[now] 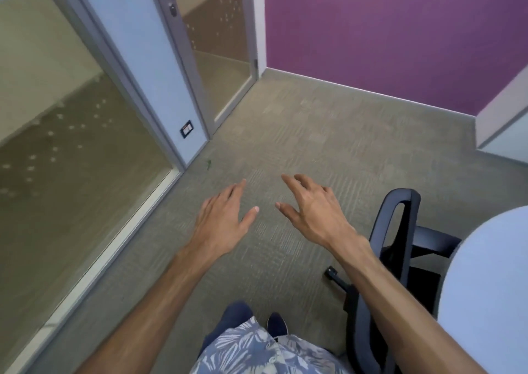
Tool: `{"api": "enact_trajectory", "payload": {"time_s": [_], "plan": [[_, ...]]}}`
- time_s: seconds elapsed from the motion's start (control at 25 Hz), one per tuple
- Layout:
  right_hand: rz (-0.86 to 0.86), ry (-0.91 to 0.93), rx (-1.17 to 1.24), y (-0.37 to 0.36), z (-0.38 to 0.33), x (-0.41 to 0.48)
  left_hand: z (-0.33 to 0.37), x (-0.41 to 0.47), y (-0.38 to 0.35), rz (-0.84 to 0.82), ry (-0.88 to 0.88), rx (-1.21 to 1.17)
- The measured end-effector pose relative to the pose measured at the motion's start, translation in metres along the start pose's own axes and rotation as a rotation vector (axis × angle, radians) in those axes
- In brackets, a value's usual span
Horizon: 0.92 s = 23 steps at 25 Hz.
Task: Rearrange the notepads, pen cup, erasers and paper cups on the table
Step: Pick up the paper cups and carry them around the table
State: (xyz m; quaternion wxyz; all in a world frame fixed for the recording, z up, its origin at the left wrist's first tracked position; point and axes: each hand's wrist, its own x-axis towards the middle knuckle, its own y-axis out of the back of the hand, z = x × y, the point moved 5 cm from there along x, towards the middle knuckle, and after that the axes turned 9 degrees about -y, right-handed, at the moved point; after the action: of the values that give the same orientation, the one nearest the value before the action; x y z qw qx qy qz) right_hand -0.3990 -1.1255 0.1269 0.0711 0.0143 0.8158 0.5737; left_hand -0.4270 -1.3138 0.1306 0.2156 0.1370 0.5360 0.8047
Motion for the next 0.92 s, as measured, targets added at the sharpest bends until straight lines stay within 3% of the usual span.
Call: {"api": "enact_trajectory", "payload": {"time_s": [0.56, 0.92], "plan": [[0.125, -0.497, 0.071, 0.036, 0.104, 0.202, -0.018, 0.319, -0.023, -0.179, -0.478, 0.015], [0.239, -0.709, 0.096, 0.083, 0.171, 0.266, 0.038, 0.465, -0.039, -0.242, -0.674, 0.006]]}}
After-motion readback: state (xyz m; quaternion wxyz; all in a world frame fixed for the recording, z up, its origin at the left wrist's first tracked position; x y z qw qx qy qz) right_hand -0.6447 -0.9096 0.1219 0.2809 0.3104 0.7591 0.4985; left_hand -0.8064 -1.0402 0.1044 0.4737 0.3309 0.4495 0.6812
